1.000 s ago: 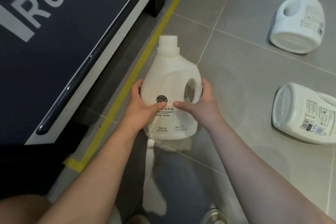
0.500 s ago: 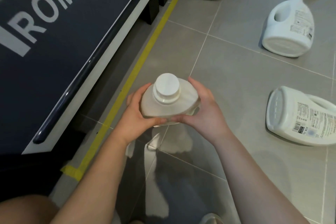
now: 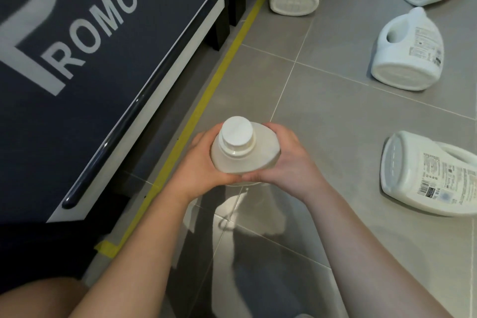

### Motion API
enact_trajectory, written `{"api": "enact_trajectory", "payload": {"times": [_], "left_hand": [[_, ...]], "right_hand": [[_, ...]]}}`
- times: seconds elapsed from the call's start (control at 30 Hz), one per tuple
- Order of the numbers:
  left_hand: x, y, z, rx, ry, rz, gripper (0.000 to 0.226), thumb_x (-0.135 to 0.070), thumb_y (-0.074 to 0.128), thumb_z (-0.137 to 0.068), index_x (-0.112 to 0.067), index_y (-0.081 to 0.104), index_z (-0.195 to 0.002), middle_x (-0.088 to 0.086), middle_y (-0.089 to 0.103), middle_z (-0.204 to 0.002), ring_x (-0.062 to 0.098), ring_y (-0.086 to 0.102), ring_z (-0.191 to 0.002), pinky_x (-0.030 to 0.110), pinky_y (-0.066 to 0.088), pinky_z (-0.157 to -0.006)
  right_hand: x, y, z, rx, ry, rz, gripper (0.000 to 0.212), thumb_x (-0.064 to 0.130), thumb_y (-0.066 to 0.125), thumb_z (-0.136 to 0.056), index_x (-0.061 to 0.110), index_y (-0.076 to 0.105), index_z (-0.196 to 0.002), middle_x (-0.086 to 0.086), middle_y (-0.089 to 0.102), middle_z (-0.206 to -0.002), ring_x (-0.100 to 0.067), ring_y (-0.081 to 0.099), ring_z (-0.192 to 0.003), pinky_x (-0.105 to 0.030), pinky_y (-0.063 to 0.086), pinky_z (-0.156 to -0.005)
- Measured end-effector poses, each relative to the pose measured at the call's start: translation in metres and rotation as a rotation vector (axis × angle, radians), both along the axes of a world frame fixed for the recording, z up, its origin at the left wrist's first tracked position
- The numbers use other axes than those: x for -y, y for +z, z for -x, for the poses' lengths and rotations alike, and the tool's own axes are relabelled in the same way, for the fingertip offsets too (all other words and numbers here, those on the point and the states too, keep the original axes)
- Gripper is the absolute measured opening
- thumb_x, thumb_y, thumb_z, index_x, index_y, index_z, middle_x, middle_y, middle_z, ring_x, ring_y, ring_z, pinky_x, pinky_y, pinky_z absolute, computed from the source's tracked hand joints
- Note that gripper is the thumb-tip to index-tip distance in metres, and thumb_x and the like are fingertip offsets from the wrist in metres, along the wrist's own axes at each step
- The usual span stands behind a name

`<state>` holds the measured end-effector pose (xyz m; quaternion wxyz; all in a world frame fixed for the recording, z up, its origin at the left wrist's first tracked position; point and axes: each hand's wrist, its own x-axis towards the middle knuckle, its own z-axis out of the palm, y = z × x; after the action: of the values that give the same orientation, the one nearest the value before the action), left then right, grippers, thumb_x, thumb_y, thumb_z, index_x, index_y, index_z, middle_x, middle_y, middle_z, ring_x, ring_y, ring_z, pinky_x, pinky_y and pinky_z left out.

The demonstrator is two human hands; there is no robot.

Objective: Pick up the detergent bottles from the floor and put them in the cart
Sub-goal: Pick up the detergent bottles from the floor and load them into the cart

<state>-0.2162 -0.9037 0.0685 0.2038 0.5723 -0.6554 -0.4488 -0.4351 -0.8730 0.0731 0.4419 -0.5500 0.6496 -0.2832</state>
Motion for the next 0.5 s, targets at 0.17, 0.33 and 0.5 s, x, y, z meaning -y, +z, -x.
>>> {"api": "enact_trajectory", "payload": {"times": [0.17,0.33,0.5], "left_hand": [[-0.001,0.008,0.002,0.035,-0.012,-0.007,0.109,-0.049,0.105,-0.046,-0.056,0.050,-0.140,-0.017,0.058,-0.141,0.006,0.058,-0.130,0.044,0.053,-0.110],[-0.008,0.039,0.010,0.025,-0.028,-0.033,0.103,-0.042,0.105,-0.051,-0.062,0.049,-0.135,-0.017,0.058,-0.138,0.006,0.058,-0.129,0.043,0.053,-0.109],[-0.016,0.117,0.019,0.012,-0.055,-0.014,0.101,-0.036,0.107,-0.054,-0.058,0.051,-0.135,-0.023,0.054,-0.135,-0.008,0.051,-0.128,0.022,0.046,-0.102]], "right_hand": [[-0.008,0.008,0.002,0.050,-0.041,0.010,0.093,0.030,0.108,-0.048,0.048,0.054,-0.122,0.011,0.057,-0.132,-0.008,0.054,-0.123,-0.025,0.045,-0.102],[-0.017,0.038,0.012,0.079,-0.079,-0.008,0.092,0.030,0.108,-0.045,0.053,0.055,-0.117,0.013,0.058,-0.133,-0.002,0.055,-0.122,-0.022,0.046,-0.096],[-0.030,0.114,0.022,0.083,-0.100,0.003,0.100,0.033,0.108,-0.045,0.046,0.056,-0.130,0.018,0.056,-0.135,-0.003,0.055,-0.125,-0.029,0.048,-0.102]]}}
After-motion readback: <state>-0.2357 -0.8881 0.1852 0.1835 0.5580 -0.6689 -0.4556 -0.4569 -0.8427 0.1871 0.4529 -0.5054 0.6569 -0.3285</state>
